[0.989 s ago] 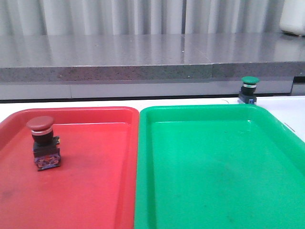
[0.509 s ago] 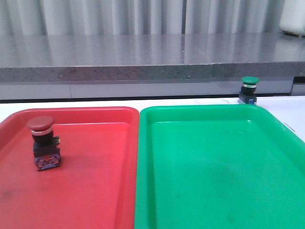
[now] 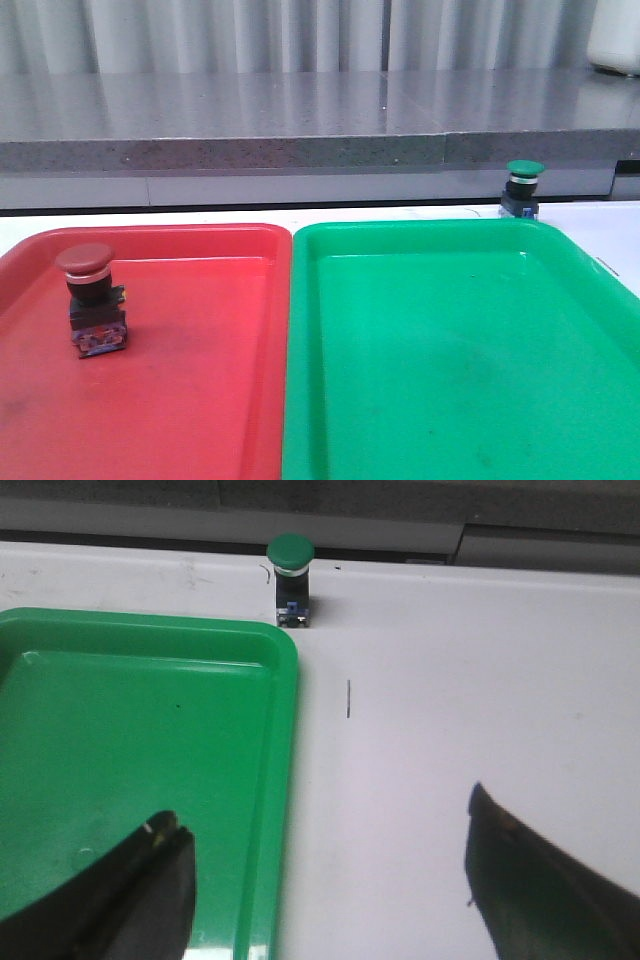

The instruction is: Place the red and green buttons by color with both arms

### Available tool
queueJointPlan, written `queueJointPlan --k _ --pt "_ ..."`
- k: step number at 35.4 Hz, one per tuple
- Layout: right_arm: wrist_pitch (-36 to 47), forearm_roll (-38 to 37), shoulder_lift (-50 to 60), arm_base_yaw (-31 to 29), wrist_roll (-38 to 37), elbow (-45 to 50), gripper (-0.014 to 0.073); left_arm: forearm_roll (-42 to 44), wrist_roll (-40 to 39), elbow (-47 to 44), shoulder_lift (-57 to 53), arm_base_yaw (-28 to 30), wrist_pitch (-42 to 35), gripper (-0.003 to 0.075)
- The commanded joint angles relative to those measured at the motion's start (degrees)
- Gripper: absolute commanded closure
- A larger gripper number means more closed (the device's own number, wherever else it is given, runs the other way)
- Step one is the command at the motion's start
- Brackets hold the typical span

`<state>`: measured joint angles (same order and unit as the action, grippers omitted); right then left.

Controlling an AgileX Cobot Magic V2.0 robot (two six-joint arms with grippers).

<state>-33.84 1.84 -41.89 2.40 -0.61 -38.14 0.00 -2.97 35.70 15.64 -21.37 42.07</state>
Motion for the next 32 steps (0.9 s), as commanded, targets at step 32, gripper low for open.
queueJointPlan --k 32 --pt "5.9 6.7 -66.8 0.1 0.6 -50.5 0.0022 0.0 -0.4 1.4 0.6 -0.3 -4.4 0.0281"
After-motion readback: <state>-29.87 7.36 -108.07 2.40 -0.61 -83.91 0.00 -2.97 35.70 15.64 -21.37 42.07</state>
